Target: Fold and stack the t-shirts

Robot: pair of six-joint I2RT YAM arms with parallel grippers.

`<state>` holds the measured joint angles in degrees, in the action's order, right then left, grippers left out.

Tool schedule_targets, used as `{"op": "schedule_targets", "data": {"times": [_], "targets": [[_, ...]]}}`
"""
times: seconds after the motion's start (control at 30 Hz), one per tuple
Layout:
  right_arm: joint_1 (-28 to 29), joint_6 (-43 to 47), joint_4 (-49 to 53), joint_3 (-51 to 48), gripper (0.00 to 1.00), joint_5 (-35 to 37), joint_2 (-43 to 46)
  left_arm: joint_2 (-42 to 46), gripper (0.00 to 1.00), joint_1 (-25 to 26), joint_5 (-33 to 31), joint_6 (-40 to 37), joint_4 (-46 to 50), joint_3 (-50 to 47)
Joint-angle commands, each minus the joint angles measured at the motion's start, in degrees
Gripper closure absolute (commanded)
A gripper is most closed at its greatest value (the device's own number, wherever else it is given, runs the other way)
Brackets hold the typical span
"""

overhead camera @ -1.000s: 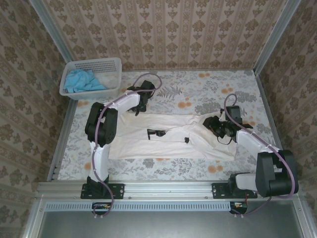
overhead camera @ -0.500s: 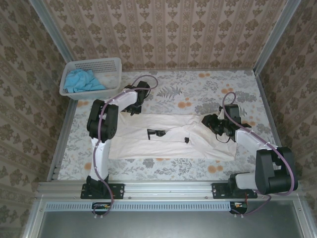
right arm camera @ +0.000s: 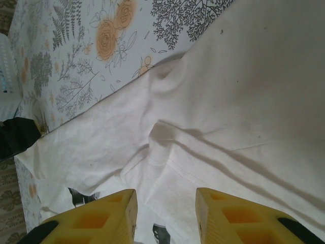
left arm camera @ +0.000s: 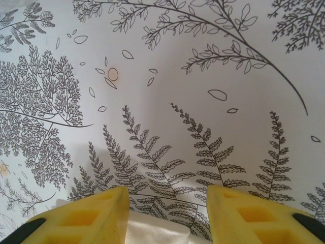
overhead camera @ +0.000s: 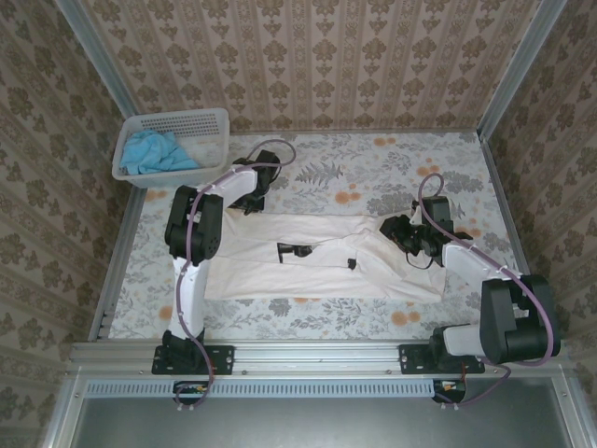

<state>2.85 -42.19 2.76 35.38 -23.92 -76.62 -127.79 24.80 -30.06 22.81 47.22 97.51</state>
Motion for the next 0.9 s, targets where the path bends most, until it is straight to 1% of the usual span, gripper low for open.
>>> {"op": "schedule_targets", "data": {"times": [0.0,0.07,0.27,0.43,0.5,0.73,0.87], "targets": [[0.05,0.35,-1.01,-0.13,0.63,0.45,-0.53,-1.24,0.56,-0.45,-1.9,-1.1,2.3,-0.39],[0.05,0.36,-0.96,-0.11,0.63,0.49,-0.46,-1.02,0.57,-0.58,-1.95,-0.79,2.53,-0.66],[0.05,0.36,-0.93,-0.12,0.63,0.63,-0.51,1.5,0.62,-1.15,0.6,0.24,-0.06,-3.61],[0.06,0.36,-0.92,-0.13,0.64,0.65,-0.48,2.01,0.71,-1.15,0.81,0.44,-0.51,-4.19],[0.05,0.43,-0.92,-0.13,0.65,0.63,-0.5,2.27,0.74,-1.16,0.47,0.5,-0.64,-4.46],[-0.04,0.45,-0.8,-0.13,0.66,0.72,-0.43,3.22,0.91,-1.15,-0.06,0.61,-1.08,-4.99],[-0.03,0.45,-0.76,-0.12,0.67,0.78,-0.38,3.68,0.98,-1.16,-0.43,0.66,-1.25,-5.23]]}}
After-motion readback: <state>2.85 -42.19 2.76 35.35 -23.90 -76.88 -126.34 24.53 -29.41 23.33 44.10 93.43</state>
